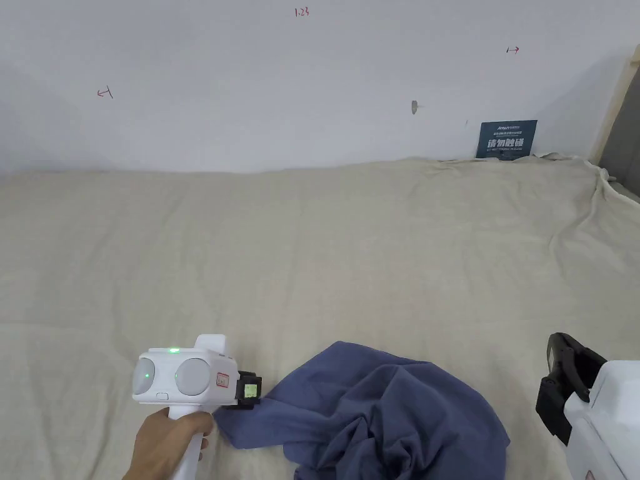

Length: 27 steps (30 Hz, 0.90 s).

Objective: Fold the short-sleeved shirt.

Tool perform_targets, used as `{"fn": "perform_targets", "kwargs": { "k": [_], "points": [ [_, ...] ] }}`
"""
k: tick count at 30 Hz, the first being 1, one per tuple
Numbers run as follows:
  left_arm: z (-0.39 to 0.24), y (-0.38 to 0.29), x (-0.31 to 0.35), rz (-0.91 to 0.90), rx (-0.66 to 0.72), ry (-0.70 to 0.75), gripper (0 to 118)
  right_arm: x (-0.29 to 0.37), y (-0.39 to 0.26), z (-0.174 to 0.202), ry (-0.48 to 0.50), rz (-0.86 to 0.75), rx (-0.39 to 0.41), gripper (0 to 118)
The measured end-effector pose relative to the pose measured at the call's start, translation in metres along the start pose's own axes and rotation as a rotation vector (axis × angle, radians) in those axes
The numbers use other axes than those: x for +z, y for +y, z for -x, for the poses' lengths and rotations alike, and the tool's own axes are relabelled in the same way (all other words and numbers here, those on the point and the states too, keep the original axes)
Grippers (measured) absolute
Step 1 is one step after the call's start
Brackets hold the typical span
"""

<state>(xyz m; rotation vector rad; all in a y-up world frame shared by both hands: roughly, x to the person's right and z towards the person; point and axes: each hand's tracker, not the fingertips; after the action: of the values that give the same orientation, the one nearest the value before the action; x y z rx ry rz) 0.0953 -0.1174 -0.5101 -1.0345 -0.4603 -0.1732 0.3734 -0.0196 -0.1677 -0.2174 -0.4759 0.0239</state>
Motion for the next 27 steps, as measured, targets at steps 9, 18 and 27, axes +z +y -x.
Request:
{"fn": "perform_targets", "kwargs": {
  "k": [9,18,27],
  "points": [
    [0.012,-0.009,-0.032,0.118,0.034,0.042,90,-0.003,-0.007,-0.001,0.034,0.023,-0.027,2],
    [-0.006,-0.014,-0.024,0.132,-0.029,-0.017,1,-0.007,-0.006,0.003,0.037,0.035,-0.026,2],
    [-0.006,-0.016,0.023,0.000,-0.022,-0.092,0,-0.045,0.000,-0.004,0.030,0.150,-0.043,2]
  ]
}}
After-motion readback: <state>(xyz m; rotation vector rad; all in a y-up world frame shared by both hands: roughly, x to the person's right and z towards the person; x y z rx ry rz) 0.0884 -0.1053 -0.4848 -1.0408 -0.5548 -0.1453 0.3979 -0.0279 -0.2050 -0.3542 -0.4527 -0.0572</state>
